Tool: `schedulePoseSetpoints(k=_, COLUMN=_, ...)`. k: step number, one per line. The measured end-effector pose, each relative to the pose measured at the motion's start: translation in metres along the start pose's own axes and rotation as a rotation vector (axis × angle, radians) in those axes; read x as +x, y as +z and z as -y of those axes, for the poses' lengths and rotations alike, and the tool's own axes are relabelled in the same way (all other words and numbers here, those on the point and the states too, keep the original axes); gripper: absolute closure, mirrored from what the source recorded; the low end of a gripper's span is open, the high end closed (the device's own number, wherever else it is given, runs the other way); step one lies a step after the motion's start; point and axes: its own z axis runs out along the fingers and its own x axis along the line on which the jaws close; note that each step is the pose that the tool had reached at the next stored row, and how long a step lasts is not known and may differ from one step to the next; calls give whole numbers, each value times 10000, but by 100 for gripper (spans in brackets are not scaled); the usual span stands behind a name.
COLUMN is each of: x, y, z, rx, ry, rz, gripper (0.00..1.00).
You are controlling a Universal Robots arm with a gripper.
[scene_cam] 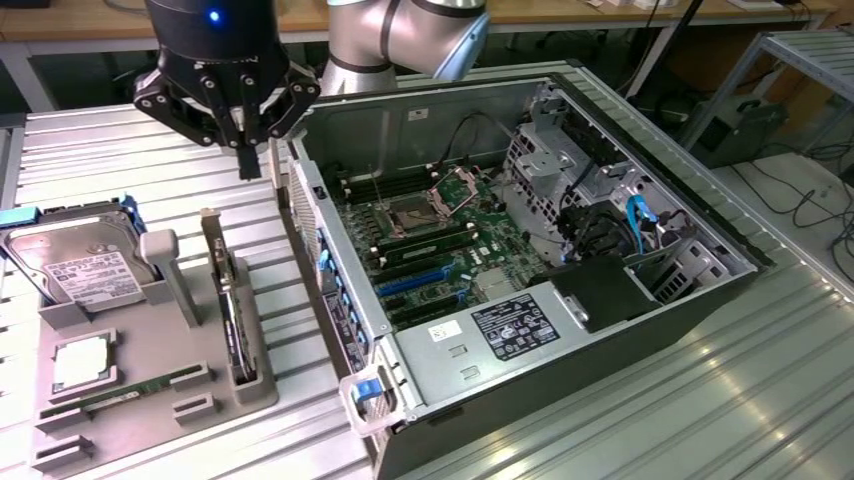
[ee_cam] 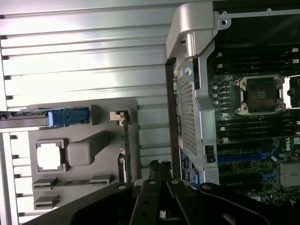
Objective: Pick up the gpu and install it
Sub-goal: 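Reach for the gpu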
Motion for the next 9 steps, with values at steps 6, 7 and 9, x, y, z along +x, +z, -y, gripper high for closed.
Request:
schedulePoseSetpoints(k=6, x=68, y=-3, z=13, rx=1, ry=0, rz=-1, gripper=89)
schedulePoseSetpoints(k=7, x=80, y=-3, z=16, rx=0, ry=0, rz=-1, gripper=89)
schedulePoseSetpoints(k=9, x=102, y=-4, z=21, rx=1, ry=-1, rz=-2, gripper=89)
